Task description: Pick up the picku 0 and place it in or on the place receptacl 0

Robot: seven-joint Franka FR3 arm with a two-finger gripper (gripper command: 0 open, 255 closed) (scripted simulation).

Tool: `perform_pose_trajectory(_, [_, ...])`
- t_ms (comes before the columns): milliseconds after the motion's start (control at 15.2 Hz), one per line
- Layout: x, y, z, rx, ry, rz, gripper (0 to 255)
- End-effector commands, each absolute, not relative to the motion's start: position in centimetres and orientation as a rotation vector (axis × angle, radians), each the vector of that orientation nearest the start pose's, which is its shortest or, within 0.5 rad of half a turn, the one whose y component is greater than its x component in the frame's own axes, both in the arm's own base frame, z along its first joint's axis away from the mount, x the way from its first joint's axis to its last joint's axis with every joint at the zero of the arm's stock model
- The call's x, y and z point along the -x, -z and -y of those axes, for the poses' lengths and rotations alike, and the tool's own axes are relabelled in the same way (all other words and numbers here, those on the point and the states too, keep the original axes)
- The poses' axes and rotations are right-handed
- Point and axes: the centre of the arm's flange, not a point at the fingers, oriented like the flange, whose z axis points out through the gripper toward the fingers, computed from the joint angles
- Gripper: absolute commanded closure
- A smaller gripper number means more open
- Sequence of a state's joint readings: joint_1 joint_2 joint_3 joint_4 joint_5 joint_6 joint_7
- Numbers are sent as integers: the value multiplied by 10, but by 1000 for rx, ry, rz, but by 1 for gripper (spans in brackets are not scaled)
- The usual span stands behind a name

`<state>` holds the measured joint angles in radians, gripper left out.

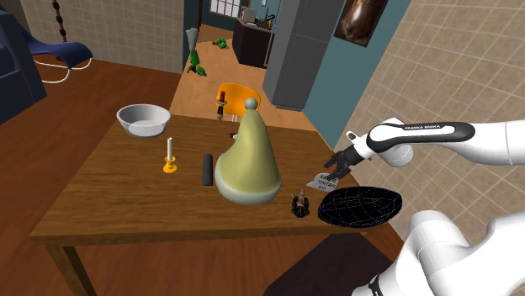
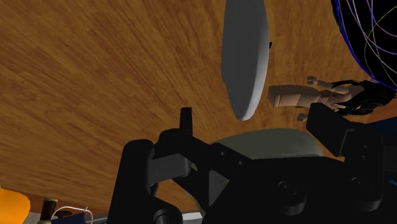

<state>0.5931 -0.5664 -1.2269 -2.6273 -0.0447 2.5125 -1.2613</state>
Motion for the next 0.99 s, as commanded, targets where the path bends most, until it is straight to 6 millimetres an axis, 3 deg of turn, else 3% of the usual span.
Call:
perform_pose_trajectory(0, [-361, -329, 232, 2675, 670, 967, 0])
perform_pose_trajectory(198, [-361, -329, 232, 2675, 670, 967, 0])
perform_pose_trajectory(264, [-361, -329, 232, 2675, 670, 967, 255])
perform_pose_trajectory(924, [-361, -334, 232, 2675, 670, 967, 255])
